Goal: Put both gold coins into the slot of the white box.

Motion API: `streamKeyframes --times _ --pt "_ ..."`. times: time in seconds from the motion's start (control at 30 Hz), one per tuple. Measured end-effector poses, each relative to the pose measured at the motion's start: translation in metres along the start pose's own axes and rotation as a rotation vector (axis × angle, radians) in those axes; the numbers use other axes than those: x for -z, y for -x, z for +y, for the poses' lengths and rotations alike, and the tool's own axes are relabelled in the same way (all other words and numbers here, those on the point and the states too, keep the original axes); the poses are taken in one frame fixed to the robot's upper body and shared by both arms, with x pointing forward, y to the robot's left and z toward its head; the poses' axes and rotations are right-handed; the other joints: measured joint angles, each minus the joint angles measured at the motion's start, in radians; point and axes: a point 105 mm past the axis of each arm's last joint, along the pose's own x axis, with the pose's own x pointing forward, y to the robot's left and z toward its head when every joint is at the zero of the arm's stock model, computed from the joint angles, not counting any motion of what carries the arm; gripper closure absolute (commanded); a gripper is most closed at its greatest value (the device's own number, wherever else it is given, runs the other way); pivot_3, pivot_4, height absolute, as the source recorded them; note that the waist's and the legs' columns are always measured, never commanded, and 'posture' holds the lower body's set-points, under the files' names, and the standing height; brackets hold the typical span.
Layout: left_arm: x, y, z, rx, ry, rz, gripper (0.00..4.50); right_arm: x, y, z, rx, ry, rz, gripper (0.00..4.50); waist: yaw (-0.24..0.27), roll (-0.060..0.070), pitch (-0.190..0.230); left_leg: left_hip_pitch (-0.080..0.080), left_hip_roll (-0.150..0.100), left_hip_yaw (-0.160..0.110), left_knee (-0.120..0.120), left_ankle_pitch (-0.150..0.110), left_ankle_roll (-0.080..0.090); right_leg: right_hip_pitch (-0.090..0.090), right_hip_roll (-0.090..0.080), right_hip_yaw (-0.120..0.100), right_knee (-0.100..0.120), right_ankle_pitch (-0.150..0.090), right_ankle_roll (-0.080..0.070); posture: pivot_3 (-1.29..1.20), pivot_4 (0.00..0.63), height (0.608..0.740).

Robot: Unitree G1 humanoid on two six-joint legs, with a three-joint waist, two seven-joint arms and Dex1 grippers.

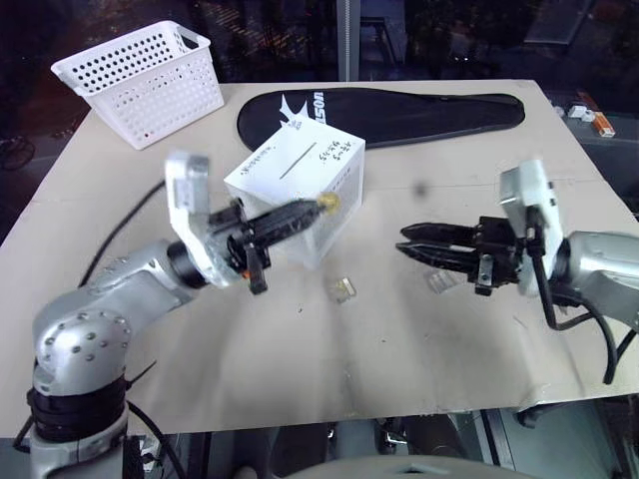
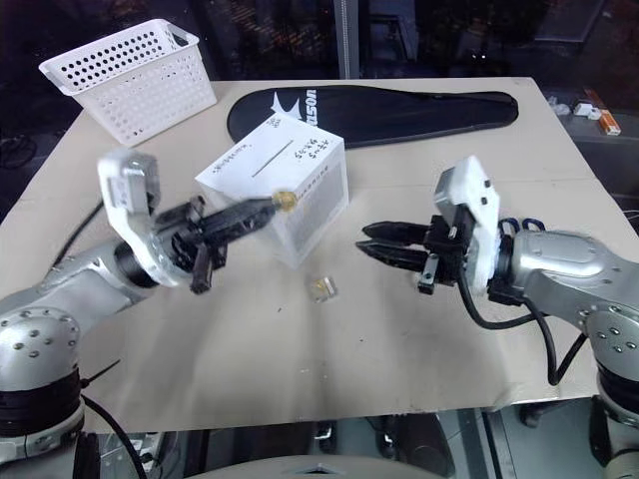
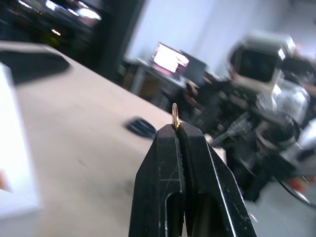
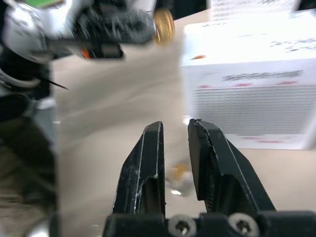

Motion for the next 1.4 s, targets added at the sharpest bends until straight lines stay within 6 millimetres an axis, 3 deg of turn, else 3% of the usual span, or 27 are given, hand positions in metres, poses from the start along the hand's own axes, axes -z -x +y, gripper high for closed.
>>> streamKeyframes --times 0.07,0.17,0.23,0.43,0.7,1.03,1.4 --pt "-0.019 -0.004 0.012 -0.114 -0.079 -0.025 4.50 -0.005 0.006 -0.006 0.035 0.053 0.000 3.57 0.001 -0.001 0.000 0.000 0.000 0.000 0.000 0.000 0.000 0.000 0.000 0.000 0.000 0.000 0.000 0.00 0.150 0.738" --pt "-0.056 -0.012 0.048 -0.376 -0.192 0.013 4.50 -0.017 0.012 -0.011 0.058 0.160 -0.021 3.57 0.003 -0.004 0.002 0.000 0.000 -0.002 0.001 0.000 0.000 0.001 0.001 -0.001 0.000 0.000 0.000 0.00 0.150 0.738" --pt "-0.066 -0.013 0.056 -0.423 -0.192 0.049 4.50 -0.022 0.015 -0.011 0.062 0.194 -0.037 3.57 -0.002 -0.004 0.002 0.000 0.000 0.000 0.001 0.000 0.000 0.000 0.001 0.001 0.000 0.000 0.000 0.00 0.150 0.738" --pt "-0.040 -0.025 0.070 -0.383 -0.033 0.281 4.50 -0.027 0.017 -0.013 0.069 0.248 -0.062 3.57 -0.002 -0.005 0.003 -0.001 0.000 0.000 0.001 0.001 -0.001 0.000 0.001 0.001 0.000 0.000 0.000 0.00 0.150 0.738" --pt "-0.023 -0.021 0.083 -0.405 -0.031 0.419 4.50 -0.030 0.015 -0.014 0.109 0.245 -0.113 3.57 -0.002 -0.005 0.003 0.000 -0.001 0.000 0.000 0.001 -0.001 0.000 0.000 0.001 0.000 0.000 0.000 0.00 0.150 0.738" --pt "-0.019 -0.014 0.094 -0.459 -0.074 0.475 4.50 -0.022 0.021 -0.016 0.186 0.193 -0.136 3.57 -0.001 -0.005 0.003 0.000 -0.001 0.000 0.001 0.001 -0.001 0.000 0.000 0.001 0.000 0.000 0.000 0.00 0.150 0.738" --pt "-0.011 -0.018 0.086 -0.464 -0.097 0.531 4.50 -0.024 0.021 -0.018 0.206 0.190 -0.145 3.57 -0.001 -0.005 0.003 0.000 -0.001 0.000 0.001 0.001 -0.001 0.000 0.000 0.001 0.001 0.000 0.000 0.00 0.150 0.738"
